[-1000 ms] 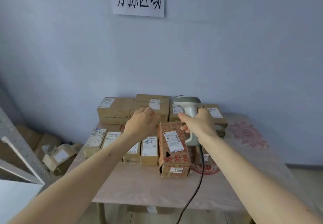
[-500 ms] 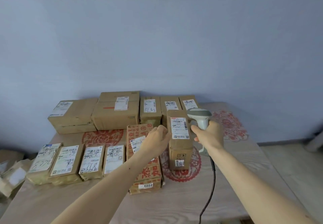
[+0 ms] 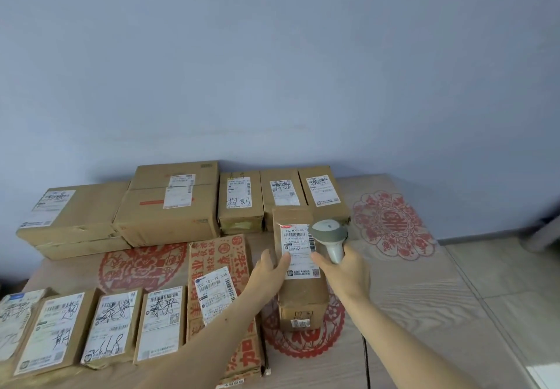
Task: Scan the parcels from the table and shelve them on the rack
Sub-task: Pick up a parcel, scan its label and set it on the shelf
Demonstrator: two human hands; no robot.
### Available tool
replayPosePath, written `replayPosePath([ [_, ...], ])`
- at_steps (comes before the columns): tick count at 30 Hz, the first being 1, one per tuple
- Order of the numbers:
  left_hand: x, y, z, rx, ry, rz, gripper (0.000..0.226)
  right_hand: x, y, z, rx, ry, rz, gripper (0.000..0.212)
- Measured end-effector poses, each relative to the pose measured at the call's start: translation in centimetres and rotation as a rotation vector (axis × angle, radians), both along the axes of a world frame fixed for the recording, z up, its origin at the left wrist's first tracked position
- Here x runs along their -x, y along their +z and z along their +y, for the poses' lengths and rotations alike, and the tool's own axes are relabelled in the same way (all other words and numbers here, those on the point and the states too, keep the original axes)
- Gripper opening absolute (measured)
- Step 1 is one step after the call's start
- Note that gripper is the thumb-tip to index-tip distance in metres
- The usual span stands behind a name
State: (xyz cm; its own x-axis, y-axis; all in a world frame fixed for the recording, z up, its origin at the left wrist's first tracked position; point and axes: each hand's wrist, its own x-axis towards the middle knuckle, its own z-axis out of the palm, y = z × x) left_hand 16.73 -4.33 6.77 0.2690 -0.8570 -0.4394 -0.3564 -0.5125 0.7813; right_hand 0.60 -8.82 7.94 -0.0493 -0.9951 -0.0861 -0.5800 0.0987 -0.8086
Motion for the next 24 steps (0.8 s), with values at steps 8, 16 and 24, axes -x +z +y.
replayPosePath([
  [8,1.0,-2.3,-0.3,-0.063,0.218,0.384,0.092,0.8,-2.5,-1.7,0.006,0.116,0.028,0.042],
  [16,4.6,0.3,0.0,-0.093,0.296,0.556,0.081,2.9,-2.9,-3.1,0.015,0.211,0.047,0.037],
  [24,7.7,0.3,0.5,-0.218,0.553,0.601,0.051,4.4,-3.1,-3.1,0.016,0.257,0.009,0.035],
])
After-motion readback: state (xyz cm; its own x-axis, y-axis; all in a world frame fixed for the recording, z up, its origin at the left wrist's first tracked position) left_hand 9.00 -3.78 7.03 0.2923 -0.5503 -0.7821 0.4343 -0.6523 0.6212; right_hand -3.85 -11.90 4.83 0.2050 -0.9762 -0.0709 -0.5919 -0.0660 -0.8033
